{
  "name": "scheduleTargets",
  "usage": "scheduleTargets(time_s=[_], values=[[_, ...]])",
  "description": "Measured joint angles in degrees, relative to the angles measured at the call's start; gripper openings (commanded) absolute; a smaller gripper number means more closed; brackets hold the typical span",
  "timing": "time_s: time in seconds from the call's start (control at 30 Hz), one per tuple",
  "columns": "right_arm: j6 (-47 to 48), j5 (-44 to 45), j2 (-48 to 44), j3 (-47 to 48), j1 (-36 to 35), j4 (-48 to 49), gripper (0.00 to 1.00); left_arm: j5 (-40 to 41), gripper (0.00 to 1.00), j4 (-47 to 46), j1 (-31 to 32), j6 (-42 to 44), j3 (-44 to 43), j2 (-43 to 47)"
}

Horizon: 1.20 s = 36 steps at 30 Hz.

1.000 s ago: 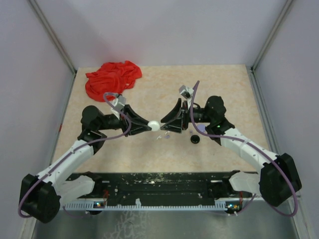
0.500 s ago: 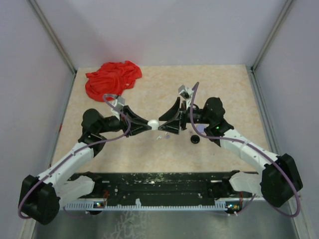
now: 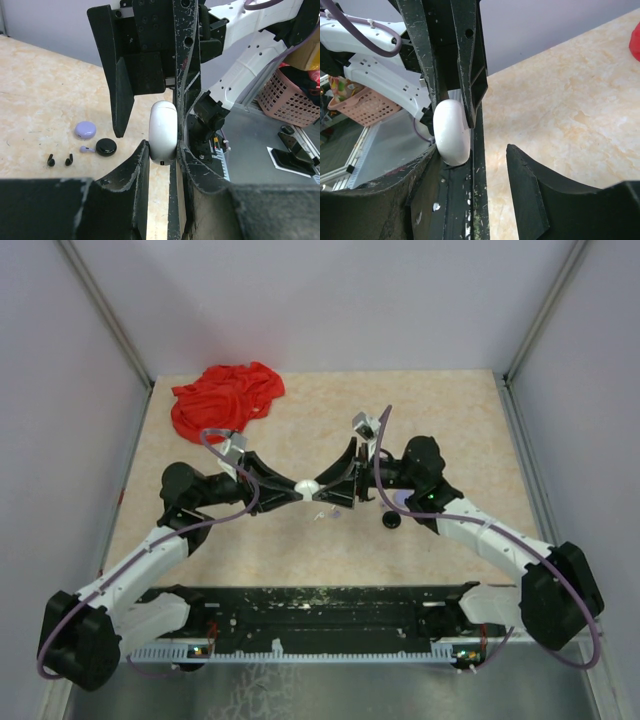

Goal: Insert the wireless bluetooth earbuds into the charging case
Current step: Open the charging case.

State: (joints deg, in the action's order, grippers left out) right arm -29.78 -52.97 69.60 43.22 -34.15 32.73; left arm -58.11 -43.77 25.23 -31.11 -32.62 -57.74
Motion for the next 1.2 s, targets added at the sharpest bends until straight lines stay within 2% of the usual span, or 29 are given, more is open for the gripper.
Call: scheduleTargets(time_s=[0.57,1.2], values=[[2.0,0.9,-1.9,0.0,1.6,-4.4,0.52,-0.2,0.01,0.5,-0.1,-0.2,0.1,0.0],[4.5,6.6,-2.1,0.8,2.0,-10.1,0.5,-0.3,0.01,-1.2,-0.6,-2.1,1.1,-0.3]])
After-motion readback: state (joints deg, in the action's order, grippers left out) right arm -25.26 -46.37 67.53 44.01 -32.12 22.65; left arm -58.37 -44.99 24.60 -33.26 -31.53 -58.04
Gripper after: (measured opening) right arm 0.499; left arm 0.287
